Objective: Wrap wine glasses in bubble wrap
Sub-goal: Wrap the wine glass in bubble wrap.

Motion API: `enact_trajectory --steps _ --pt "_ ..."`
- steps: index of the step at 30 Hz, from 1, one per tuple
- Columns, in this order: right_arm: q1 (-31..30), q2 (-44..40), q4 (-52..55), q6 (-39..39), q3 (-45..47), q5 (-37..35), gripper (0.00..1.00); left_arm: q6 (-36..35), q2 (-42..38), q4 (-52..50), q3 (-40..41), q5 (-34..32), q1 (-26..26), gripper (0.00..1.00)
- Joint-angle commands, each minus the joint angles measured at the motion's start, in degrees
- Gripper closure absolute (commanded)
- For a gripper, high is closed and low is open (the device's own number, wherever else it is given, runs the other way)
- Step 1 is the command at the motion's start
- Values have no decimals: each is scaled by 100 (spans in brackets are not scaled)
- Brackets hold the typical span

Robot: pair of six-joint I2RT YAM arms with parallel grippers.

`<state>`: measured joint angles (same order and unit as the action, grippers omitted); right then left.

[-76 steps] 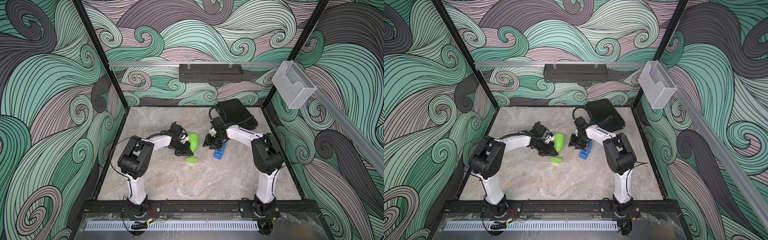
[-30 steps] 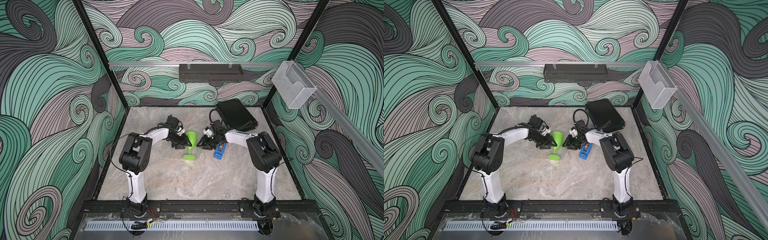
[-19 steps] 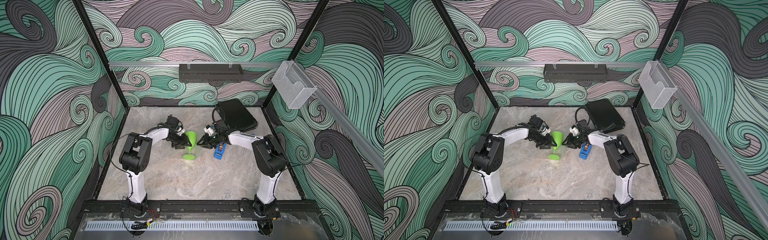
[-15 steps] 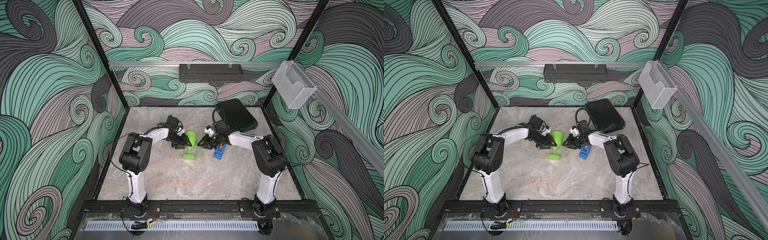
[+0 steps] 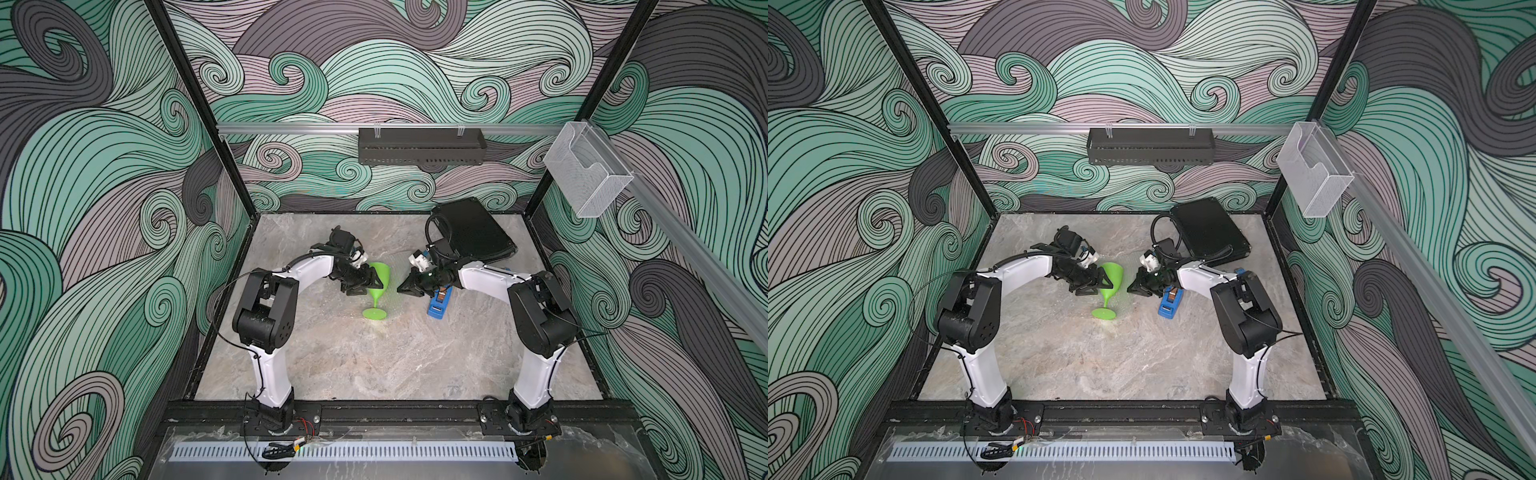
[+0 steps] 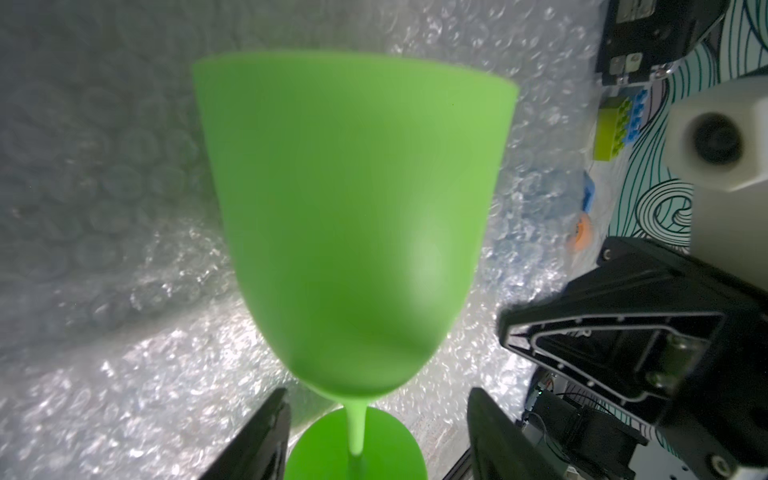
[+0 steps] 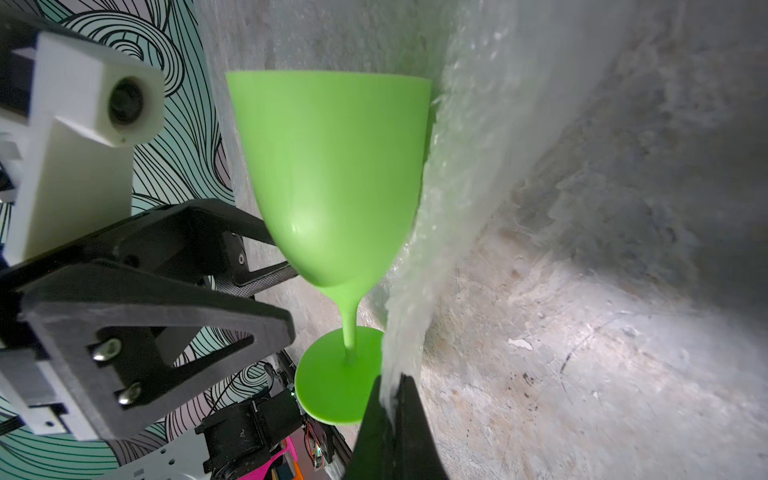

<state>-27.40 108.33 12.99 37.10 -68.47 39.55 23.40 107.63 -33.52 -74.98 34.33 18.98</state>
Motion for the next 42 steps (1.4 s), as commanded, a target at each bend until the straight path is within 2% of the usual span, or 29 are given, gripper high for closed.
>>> enact_trajectory --steps 1,6,13,25,42 --pt "-124 -116 292 -210 -310 -71 95 -85 -151 -219 -193 11 -143 28" --pt "-260 -34 471 -282 -598 -110 93 -61 17 -234 -328 171 -238 22" --pt "-480 234 704 -353 -1090 -118 87 37 143 -142 -522 593 -314 20" --pt "-786 668 722 -370 -1682 -76 79 209 319 12 -518 838 -529 20" --pt "-899 1052 634 -392 -1969 27 76 58 596 -139 -649 768 -550 26"
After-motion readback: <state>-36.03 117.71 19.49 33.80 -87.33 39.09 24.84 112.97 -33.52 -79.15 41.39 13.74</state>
